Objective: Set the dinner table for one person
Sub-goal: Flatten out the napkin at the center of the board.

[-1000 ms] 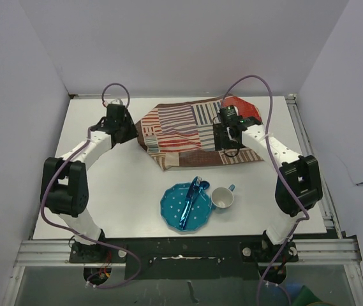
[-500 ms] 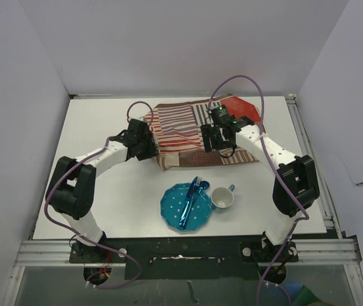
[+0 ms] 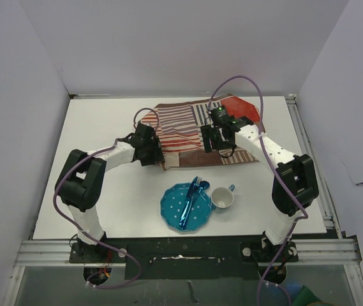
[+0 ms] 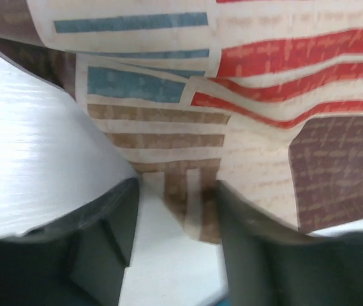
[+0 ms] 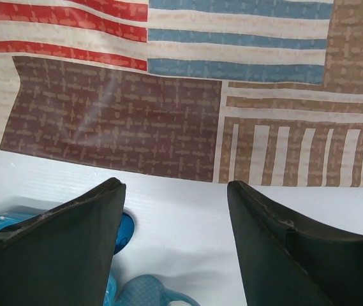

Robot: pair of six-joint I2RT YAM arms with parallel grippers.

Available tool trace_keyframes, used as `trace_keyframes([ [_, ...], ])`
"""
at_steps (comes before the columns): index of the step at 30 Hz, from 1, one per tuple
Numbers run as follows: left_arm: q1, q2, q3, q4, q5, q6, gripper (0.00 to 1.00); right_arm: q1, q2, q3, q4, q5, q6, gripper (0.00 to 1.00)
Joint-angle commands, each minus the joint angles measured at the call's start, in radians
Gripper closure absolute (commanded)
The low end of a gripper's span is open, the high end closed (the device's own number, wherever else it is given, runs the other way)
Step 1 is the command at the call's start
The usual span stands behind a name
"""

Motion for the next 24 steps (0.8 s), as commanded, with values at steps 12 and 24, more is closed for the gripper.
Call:
trace_keyframes([
  [12,-0.026,0.042,0.150,0.037,-0.093,0.037,1.00,-0.010,-0.014,-0.022,0.025,0.054,-0.006,0.35],
  [24,-0.023,0.080,0.613,-0.212,-0.156,0.105,1.00,-0.035,0.018,-0.062,0.068,0.050,-0.002,0.36],
])
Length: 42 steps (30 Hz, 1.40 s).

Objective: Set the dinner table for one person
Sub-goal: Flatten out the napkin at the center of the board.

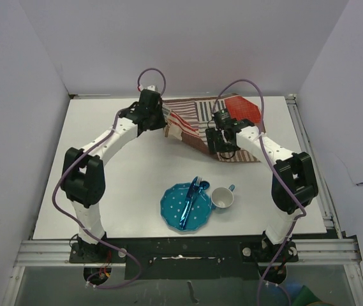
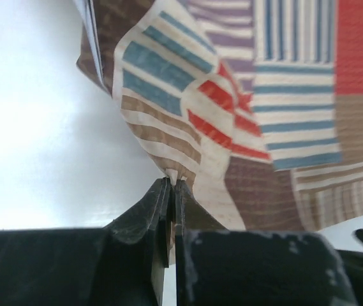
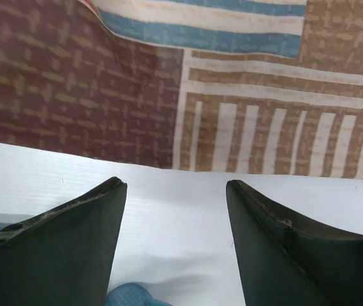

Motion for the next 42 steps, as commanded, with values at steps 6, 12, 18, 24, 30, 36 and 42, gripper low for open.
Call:
trace_keyframes([
  [6,-0.005,0.029,0.260,-0.150,-0.054,0.063,1.00,-0.007,0.004,-0.025,0.054,0.018,-0.005,0.36],
  [12,-0.006,0.047,0.380,-0.275,-0.069,0.099,1.00,-0.008,0.012,-0.036,0.063,0.012,0.001,0.36],
  [18,-0.022,-0.023,0.293,-0.308,-0.085,0.094,1.00,-0.009,0.021,-0.038,0.064,0.012,0.003,0.36],
  [24,-0.017,-0.134,0.195,-0.251,0.006,0.075,0.69,-0.009,0.019,-0.036,0.058,0.015,0.004,0.36],
  [30,-0.008,-0.155,0.256,-0.282,-0.012,0.101,0.32,-0.009,0.022,-0.030,0.055,0.017,0.005,0.35],
  [36,0.032,-0.108,0.207,-0.255,0.002,0.104,0.32,-0.009,0.076,0.032,0.030,0.001,-0.015,0.36],
  [42,0.041,-0.061,0.098,-0.202,0.034,0.098,0.32,-0.020,0.102,0.082,0.020,-0.018,-0.039,0.36],
])
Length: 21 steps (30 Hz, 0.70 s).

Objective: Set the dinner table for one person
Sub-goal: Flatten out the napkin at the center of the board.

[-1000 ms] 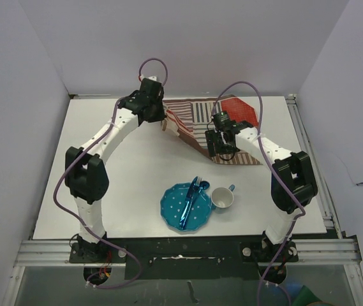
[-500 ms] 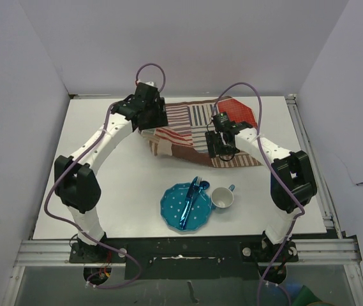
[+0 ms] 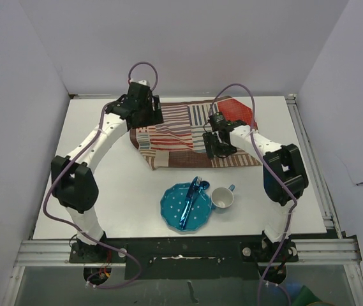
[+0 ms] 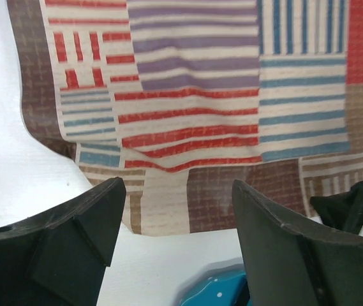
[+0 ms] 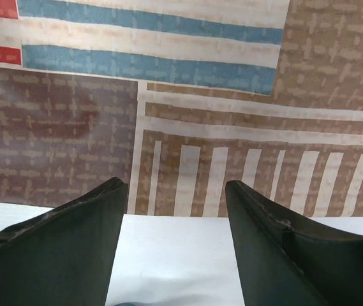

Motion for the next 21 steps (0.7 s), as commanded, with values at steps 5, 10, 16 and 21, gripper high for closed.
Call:
trace_keyframes([
  [5,-0.022,0.000,-0.255,0.136,0.089,-0.020,0.32,-0.018,-0.010,0.052,0.008,-0.014,-0.032,0.36],
  [10,-0.075,-0.065,-0.451,0.194,0.058,-0.055,0.32,-0.021,-0.021,0.030,0.016,-0.010,-0.028,0.36],
  [16,-0.089,-0.095,-0.582,0.257,0.028,-0.081,0.32,-0.021,-0.035,0.013,0.025,-0.014,-0.024,0.36],
  [21,-0.089,-0.064,-0.576,0.285,0.006,-0.075,0.32,-0.023,-0.041,0.004,0.025,-0.015,-0.024,0.36],
])
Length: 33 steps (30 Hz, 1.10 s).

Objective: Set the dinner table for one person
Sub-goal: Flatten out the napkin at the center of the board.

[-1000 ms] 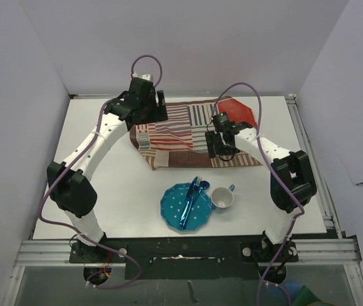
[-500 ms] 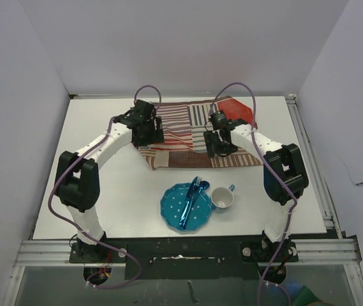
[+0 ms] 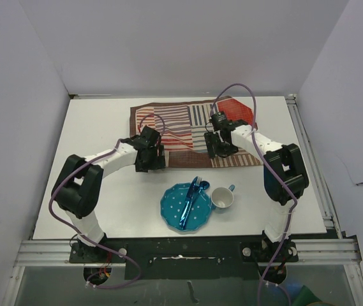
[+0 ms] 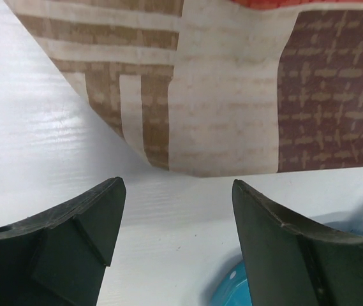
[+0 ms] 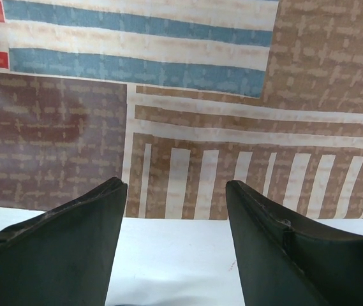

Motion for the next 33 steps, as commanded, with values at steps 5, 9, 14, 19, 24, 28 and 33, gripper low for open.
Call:
trace_keyframes([
  [5,0.005,0.001,0.054,0.096,-0.076,-0.001,0.32,-0.015,-0.051,-0.010,0.020,-0.002,-0.010,0.36],
  [9,0.004,0.037,0.062,0.070,-0.114,-0.001,0.31,-0.021,-0.053,-0.014,0.022,0.001,-0.011,0.36],
  [14,0.004,0.073,0.046,0.070,-0.137,-0.003,0.32,-0.030,-0.056,-0.017,0.022,0.001,-0.014,0.35],
  [19,0.004,0.090,0.057,0.091,-0.147,0.003,0.87,-0.042,-0.049,-0.023,0.030,-0.007,-0.016,0.36],
  [24,0.004,0.071,0.080,0.124,-0.142,0.024,1.00,-0.051,-0.037,-0.037,0.046,-0.016,-0.015,0.35],
  [28,0.003,0.040,0.128,0.124,-0.161,0.042,1.00,-0.060,-0.016,-0.040,0.057,-0.019,-0.016,0.36],
  [33,0.003,0.007,0.195,0.103,-0.180,0.063,1.00,-0.070,0.006,-0.048,0.070,-0.021,-0.016,0.36],
])
